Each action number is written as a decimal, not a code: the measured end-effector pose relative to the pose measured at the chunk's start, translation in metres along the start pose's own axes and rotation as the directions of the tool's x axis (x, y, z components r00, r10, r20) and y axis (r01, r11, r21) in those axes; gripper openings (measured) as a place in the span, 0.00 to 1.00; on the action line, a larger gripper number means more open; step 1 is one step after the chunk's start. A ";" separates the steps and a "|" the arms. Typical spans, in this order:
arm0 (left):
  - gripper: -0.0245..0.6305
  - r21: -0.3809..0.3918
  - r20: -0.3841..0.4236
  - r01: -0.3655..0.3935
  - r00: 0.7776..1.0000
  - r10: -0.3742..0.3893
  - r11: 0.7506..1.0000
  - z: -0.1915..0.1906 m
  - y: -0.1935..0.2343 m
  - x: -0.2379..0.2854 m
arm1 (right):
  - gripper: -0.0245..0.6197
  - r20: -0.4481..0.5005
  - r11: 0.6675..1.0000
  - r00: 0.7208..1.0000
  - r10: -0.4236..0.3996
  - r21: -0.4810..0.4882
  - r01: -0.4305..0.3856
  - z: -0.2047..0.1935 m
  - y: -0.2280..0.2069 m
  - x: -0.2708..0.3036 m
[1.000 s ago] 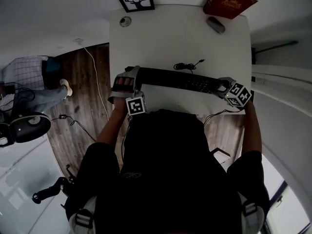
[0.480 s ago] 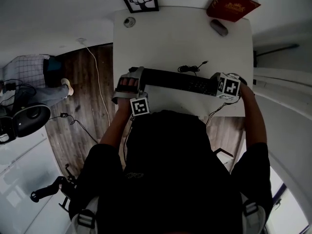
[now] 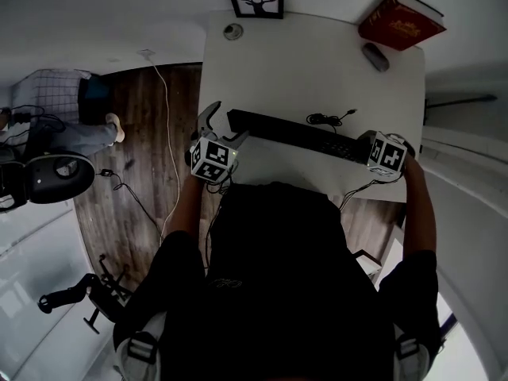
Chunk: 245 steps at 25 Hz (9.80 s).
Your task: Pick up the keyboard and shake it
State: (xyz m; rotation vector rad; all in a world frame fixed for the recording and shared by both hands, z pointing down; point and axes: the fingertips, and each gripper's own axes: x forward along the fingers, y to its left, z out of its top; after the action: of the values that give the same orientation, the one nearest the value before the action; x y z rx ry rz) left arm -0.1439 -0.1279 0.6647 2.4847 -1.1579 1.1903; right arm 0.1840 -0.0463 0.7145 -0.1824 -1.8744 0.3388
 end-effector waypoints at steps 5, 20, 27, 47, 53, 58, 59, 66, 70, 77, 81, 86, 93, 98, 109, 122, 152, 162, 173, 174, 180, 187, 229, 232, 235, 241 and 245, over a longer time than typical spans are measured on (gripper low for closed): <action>0.70 -0.023 -0.103 0.256 0.961 -0.257 0.966 -0.017 -0.035 0.025 | 0.19 -0.032 0.997 0.997 -0.072 -0.015 0.071 0.004 -0.003 -0.008; 0.44 0.060 0.022 -0.033 0.999 0.032 0.998 0.080 0.023 0.008 | 0.17 -0.136 0.790 0.779 -0.612 -0.155 0.593 0.025 -0.050 -0.122; 0.43 0.132 0.183 -0.135 0.977 0.109 0.982 0.173 0.072 -0.037 | 0.17 -0.120 0.608 0.597 -0.793 -0.211 0.765 0.058 -0.052 -0.230; 0.38 0.263 0.449 -0.283 0.882 0.143 0.922 0.323 0.091 -0.173 | 0.17 -0.273 0.204 0.138 -0.952 -0.231 0.951 0.106 0.065 -0.422; 0.38 0.329 0.503 -0.230 0.864 0.036 0.916 0.337 0.078 -0.151 | 0.17 -0.382 0.158 0.059 -0.922 -0.234 0.959 0.096 0.094 -0.422; 0.36 0.411 0.553 -0.184 0.829 -0.084 0.893 0.361 0.067 -0.142 | 0.17 -0.511 0.110 -0.027 -0.859 -0.236 0.966 0.107 0.139 -0.433; 0.35 0.425 0.563 -0.172 0.819 -0.110 0.889 0.369 0.062 -0.140 | 0.17 -0.538 0.100 -0.044 -0.842 -0.235 0.967 0.108 0.149 -0.437; 0.34 0.517 0.612 -0.080 0.731 -0.302 0.852 0.434 0.003 -0.131 | 0.17 -0.715 0.047 -0.155 -0.682 -0.254 0.966 0.097 0.223 -0.465; 0.34 0.559 0.625 -0.034 0.675 -0.393 0.829 0.455 -0.026 -0.131 | 0.17 -0.773 0.035 -0.196 -0.603 -0.271 0.962 0.104 0.260 -0.469; 0.33 0.610 0.633 -0.006 0.606 -0.482 0.793 0.480 -0.077 -0.145 | 0.17 -0.834 0.012 -0.220 -0.506 -0.262 0.965 0.091 0.307 -0.474; 0.33 0.605 0.619 -0.053 0.658 -0.428 0.794 0.472 -0.067 -0.139 | 0.17 -0.797 -0.004 -0.195 -0.572 -0.235 0.972 0.071 0.287 -0.468; 0.32 0.555 0.607 -0.142 0.743 -0.283 0.820 0.452 -0.021 -0.134 | 0.17 -0.686 -0.002 -0.171 -0.707 -0.240 0.971 0.063 0.232 -0.469; 0.31 0.442 0.548 -0.357 0.834 0.067 0.823 0.399 0.058 -0.164 | 0.17 -0.382 -0.034 -0.140 -0.914 -0.270 0.962 0.078 0.130 -0.465; 0.31 0.381 0.447 -0.530 0.823 0.351 0.757 0.350 0.099 -0.216 | 0.17 -0.117 -0.037 -0.072 -0.991 -0.279 0.960 0.116 0.066 -0.455; 0.28 0.327 0.146 -0.759 0.629 0.764 0.563 0.266 0.087 -0.303 | 0.17 0.360 -0.048 0.076 -0.930 -0.322 0.946 0.193 -0.024 -0.427; 0.28 0.335 -0.221 -0.882 0.269 0.937 0.332 0.164 0.019 -0.462 | 0.17 0.722 -0.066 0.269 -0.637 -0.399 0.915 0.356 0.020 -0.361; 0.29 0.486 0.138 -0.254 0.967 0.213 0.836 0.231 0.001 -0.182 | 0.17 -0.033 0.545 0.552 -0.833 -0.223 0.808 0.057 0.050 -0.327; 0.28 0.363 -0.226 0.215 0.964 -0.138 0.907 0.101 -0.095 -0.076 | 0.17 -0.175 0.895 0.878 -0.446 -0.057 0.443 -0.029 0.066 -0.155; 0.28 0.194 -0.393 0.358 0.881 -0.262 0.913 0.024 -0.113 -0.025 | 0.17 -0.184 0.967 0.950 -0.254 -0.047 0.250 -0.039 0.046 -0.079; 0.28 0.183 -0.405 0.368 0.873 -0.271 0.912 0.018 -0.115 -0.021 | 0.17 -0.181 0.972 0.955 -0.236 -0.045 0.232 -0.039 0.045 -0.071; 0.28 0.134 -0.481 0.434 0.815 -0.325 0.891 0.000 -0.117 -0.007 | 0.17 -0.170 0.991 0.976 -0.136 -0.024 0.134 -0.041 0.041 -0.035; 0.32 0.146 -0.491 0.447 0.807 -0.328 0.882 0.002 -0.105 0.006 | 0.17 -0.128 0.996 0.988 -0.089 0.012 0.091 -0.039 0.021 -0.029; 0.52 0.048 -0.511 0.787 0.548 -0.662 0.615 -0.017 -0.101 0.058 | 0.34 -0.086 0.866 0.862 -0.499 -0.022 0.499 -0.008 -0.023 -0.005; 0.54 0.075 -0.492 0.768 0.583 -0.647 0.636 -0.014 -0.099 0.063 | 0.33 -0.097 0.860 0.855 -0.509 -0.033 0.509 -0.011 -0.031 -0.003; 0.55 0.091 -0.463 0.750 0.615 -0.639 0.656 -0.015 -0.099 0.065 | 0.33 -0.080 0.861 0.857 -0.508 -0.028 0.508 -0.012 -0.033 -0.003; 0.62 0.379 -0.459 0.637 0.759 -0.461 0.671 0.003 -0.086 0.063 | 0.11 -0.066 0.868 0.865 -0.497 -0.051 0.495 -0.013 -0.019 0.010; 0.43 0.573 -0.443 0.508 0.852 -0.280 0.643 0.018 -0.091 0.050 | 0.09 -0.034 0.866 0.866 -0.499 0.010 0.500 -0.013 -0.017 0.010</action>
State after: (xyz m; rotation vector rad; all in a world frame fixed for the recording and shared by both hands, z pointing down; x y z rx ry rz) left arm -0.0503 -0.1021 0.7045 2.6174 -0.0218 2.0167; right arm 0.1939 -0.0580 0.7328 0.3116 -1.8111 -0.0067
